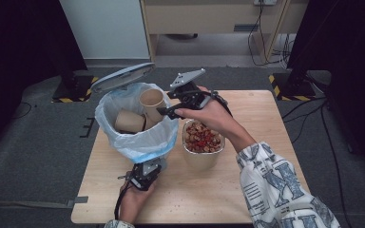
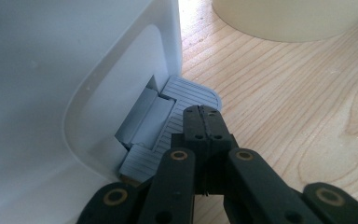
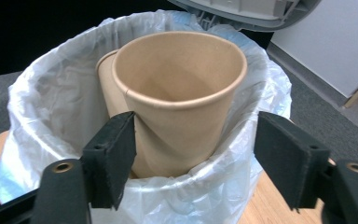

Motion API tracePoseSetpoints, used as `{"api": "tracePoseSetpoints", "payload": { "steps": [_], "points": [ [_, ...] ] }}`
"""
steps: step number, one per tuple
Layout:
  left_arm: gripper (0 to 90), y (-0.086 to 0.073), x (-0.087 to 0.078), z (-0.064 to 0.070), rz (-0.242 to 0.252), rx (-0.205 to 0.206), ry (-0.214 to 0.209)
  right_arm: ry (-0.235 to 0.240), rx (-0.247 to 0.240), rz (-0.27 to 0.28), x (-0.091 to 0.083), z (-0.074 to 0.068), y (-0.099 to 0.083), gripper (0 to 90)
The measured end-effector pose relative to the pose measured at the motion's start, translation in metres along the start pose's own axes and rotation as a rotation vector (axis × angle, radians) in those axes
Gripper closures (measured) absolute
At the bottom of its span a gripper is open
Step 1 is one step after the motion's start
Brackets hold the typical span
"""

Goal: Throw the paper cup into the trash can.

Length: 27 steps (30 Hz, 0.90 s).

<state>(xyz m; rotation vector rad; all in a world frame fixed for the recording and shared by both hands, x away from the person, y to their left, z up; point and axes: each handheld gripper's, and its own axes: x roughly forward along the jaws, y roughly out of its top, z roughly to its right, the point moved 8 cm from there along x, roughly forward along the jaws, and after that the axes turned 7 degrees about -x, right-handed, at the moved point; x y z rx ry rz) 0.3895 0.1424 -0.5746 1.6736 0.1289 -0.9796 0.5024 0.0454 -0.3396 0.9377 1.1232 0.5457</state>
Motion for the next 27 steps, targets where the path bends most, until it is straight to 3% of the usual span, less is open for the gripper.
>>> {"api": "tracePoseSetpoints", "payload": {
  "steps": [6,15,27],
  "points": [
    [90.0,0.0,0.0,0.0,0.001,0.0,-0.002,-0.049,0.017,-0.003,0.007,0.008,0.002,33.4],
    [90.0,0.0,0.0,0.0,0.0,-0.002,-0.002,-0.066,0.03,-0.023,0.022,0.009,0.0,30.8],
    [90.0,0.0,0.0,0.0,0.0,-0.003,-0.004,-0.077,0.051,0.01,0.004,0.017,0.0,24.5]
  ]
}}
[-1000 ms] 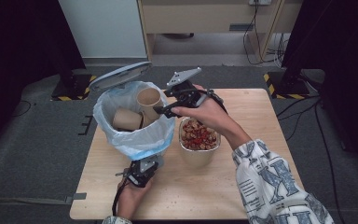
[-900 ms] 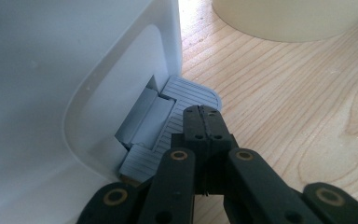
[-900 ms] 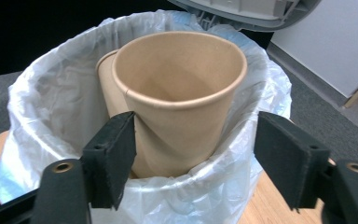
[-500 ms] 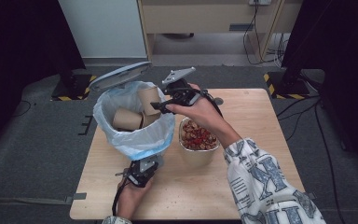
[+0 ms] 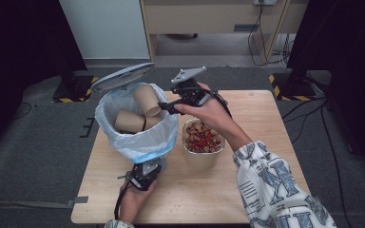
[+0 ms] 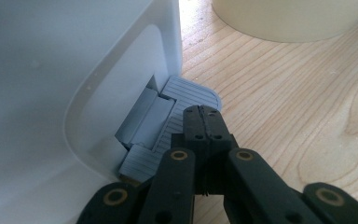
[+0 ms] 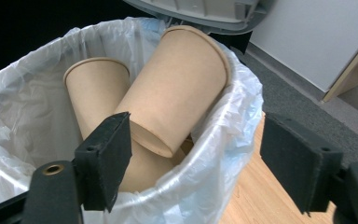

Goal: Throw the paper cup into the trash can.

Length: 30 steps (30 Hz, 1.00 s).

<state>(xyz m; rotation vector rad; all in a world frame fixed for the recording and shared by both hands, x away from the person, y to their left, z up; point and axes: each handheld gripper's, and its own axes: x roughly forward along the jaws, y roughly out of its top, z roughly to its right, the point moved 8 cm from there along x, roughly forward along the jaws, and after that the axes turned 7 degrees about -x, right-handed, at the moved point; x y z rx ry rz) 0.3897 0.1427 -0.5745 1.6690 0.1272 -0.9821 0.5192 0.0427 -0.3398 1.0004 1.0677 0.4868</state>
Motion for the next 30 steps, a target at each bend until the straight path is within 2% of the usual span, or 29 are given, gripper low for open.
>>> {"api": "tracePoseSetpoints", "payload": {
  "steps": [16,30],
  "points": [
    [90.0,0.0,0.0,0.0,0.0,0.0,0.001,-0.036,0.044,0.016,-0.016,0.019,-0.013,14.1],
    [90.0,0.0,0.0,0.0,-0.001,0.002,0.001,-0.065,0.06,0.022,-0.028,0.031,-0.021,11.3]
  ]
}}
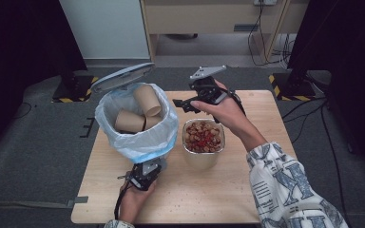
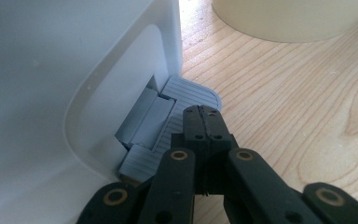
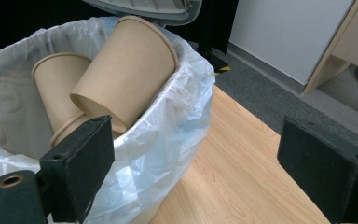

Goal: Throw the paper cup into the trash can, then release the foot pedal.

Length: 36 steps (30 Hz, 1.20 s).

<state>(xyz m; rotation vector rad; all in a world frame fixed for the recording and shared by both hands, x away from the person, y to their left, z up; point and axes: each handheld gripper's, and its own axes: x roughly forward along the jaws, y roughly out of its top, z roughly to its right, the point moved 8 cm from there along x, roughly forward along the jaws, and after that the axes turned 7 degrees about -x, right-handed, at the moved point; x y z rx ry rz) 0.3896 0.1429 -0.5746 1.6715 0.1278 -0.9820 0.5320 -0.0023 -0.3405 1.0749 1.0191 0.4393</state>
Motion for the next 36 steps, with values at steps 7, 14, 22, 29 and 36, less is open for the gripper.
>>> {"api": "tracePoseSetpoints", "payload": {
  "steps": [7,14,22,29,36],
  "points": [
    [90.0,0.0,0.0,0.0,0.004,-0.004,-0.002,-0.02,0.008,0.0,-0.007,0.009,-0.006,10.7],
    [90.0,0.0,0.0,0.0,0.005,-0.005,-0.002,-0.031,0.018,-0.002,-0.012,0.015,-0.011,10.6],
    [71.4,0.002,-0.009,0.006,0.018,-0.047,0.01,-0.09,0.041,-0.023,-0.032,0.038,-0.037,9.3],
    [54.2,0.005,-0.026,0.013,0.061,-0.081,-0.03,-0.158,0.09,-0.039,-0.051,0.062,-0.066,7.7],
    [40.2,0.002,-0.038,0.02,0.068,-0.1,-0.068,-0.26,0.142,-0.044,-0.071,0.08,-0.094,5.3]
  ]
}}
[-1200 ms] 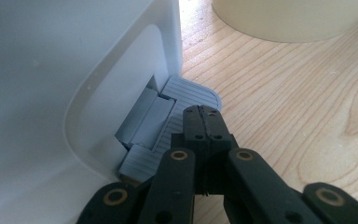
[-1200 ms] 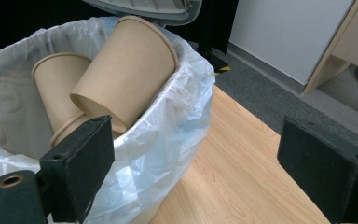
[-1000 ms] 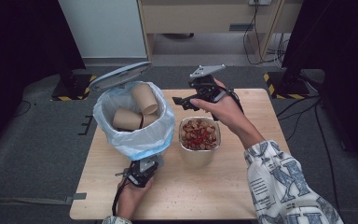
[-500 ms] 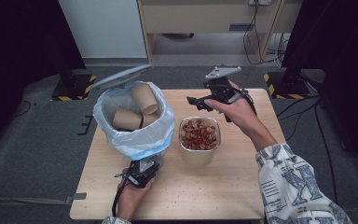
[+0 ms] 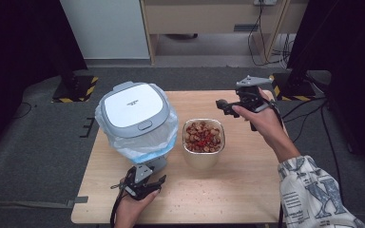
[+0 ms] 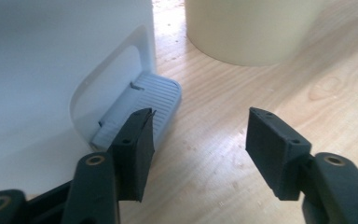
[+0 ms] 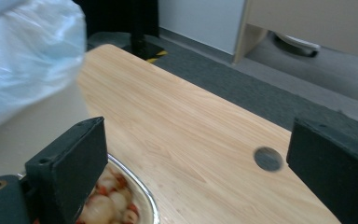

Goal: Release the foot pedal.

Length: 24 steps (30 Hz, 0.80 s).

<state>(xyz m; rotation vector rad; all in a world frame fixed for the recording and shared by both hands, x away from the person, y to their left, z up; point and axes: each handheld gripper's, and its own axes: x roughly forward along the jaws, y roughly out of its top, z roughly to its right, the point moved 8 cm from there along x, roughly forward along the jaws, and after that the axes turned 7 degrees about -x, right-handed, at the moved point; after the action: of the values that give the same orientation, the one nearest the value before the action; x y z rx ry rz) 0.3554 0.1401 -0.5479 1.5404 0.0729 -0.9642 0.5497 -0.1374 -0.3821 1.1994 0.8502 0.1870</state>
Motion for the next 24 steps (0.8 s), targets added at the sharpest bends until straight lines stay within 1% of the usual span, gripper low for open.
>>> {"api": "tracePoseSetpoints", "payload": {
  "steps": [1,2,3,4,5,6,7,9,10,11,12,15,17,18,19,21,22,23,24],
  "points": [
    [39.4,-0.001,-0.003,0.0,0.003,0.008,-0.003,-0.014,0.006,-0.001,-0.002,0.002,-0.003,5.3],
    [38.6,-0.001,-0.003,0.0,0.003,0.008,-0.003,-0.014,0.006,-0.001,-0.002,0.002,-0.003,5.3],
    [38.6,-0.001,-0.005,-0.001,0.007,0.008,-0.005,-0.024,0.014,0.0,-0.004,0.005,-0.007,5.3],
    [36.4,-0.001,-0.007,-0.001,0.013,-0.004,-0.01,-0.046,0.031,-0.002,-0.008,0.011,-0.015,5.4],
    [35.6,-0.001,-0.007,-0.001,0.013,-0.004,-0.01,-0.058,0.034,-0.004,-0.011,0.013,-0.02,5.4],
    [35.6,-0.002,-0.009,-0.003,0.013,-0.002,-0.011,-0.058,0.034,-0.004,-0.011,0.013,-0.02,5.4],
    [33.5,-0.002,-0.01,-0.006,0.019,-0.013,-0.013,-0.071,0.048,-0.001,-0.016,0.017,-0.028,5.4],
    [32.1,-0.003,-0.012,-0.009,0.017,-0.021,-0.017,-0.085,0.06,0.0,-0.021,0.02,-0.037,5.4],
    [31.6,-0.003,-0.012,-0.009,0.017,-0.021,-0.017,-0.085,0.06,0.0,-0.021,0.02,-0.037,5.4],
    [31.1,-0.005,-0.014,-0.012,0.014,-0.014,-0.017,-0.097,0.075,0.005,-0.027,0.022,-0.046,5.5],
    [30.8,-0.005,-0.015,-0.013,0.015,-0.019,-0.02,-0.106,0.08,0.005,-0.029,0.024,-0.051,5.7],
    [28.5,-0.008,-0.02,-0.017,0.014,-0.026,-0.027,-0.121,0.092,-0.002,-0.035,0.023,-0.068,5.8],
    [27.7,-0.011,-0.024,-0.021,0.01,-0.022,-0.021,-0.133,0.094,-0.01,-0.038,0.022,-0.08,5.8],
    [27.2,-0.011,-0.024,-0.021,0.01,-0.022,-0.021,-0.139,0.091,-0.019,-0.039,0.021,-0.087,5.8],
    [26.5,-0.014,-0.028,-0.027,0.006,-0.026,-0.017,-0.138,0.091,-0.023,-0.04,0.02,-0.094,5.8],
    [25.7,-0.017,-0.031,-0.033,0.005,-0.034,-0.006,-0.138,0.107,-0.032,-0.043,0.018,-0.107,5.7],
    [25.7,-0.017,-0.031,-0.033,0.005,-0.034,-0.006,-0.138,0.107,-0.032,-0.043,0.018,-0.107,5.7],
    [25.7,-0.019,-0.034,-0.041,0.005,-0.041,0.006,-0.145,0.121,-0.039,-0.045,0.016,-0.119,5.8],
    [25.7,-0.019,-0.036,-0.044,0.005,-0.046,0.014,-0.145,0.123,-0.042,-0.046,0.015,-0.125,5.8]
  ]
}}
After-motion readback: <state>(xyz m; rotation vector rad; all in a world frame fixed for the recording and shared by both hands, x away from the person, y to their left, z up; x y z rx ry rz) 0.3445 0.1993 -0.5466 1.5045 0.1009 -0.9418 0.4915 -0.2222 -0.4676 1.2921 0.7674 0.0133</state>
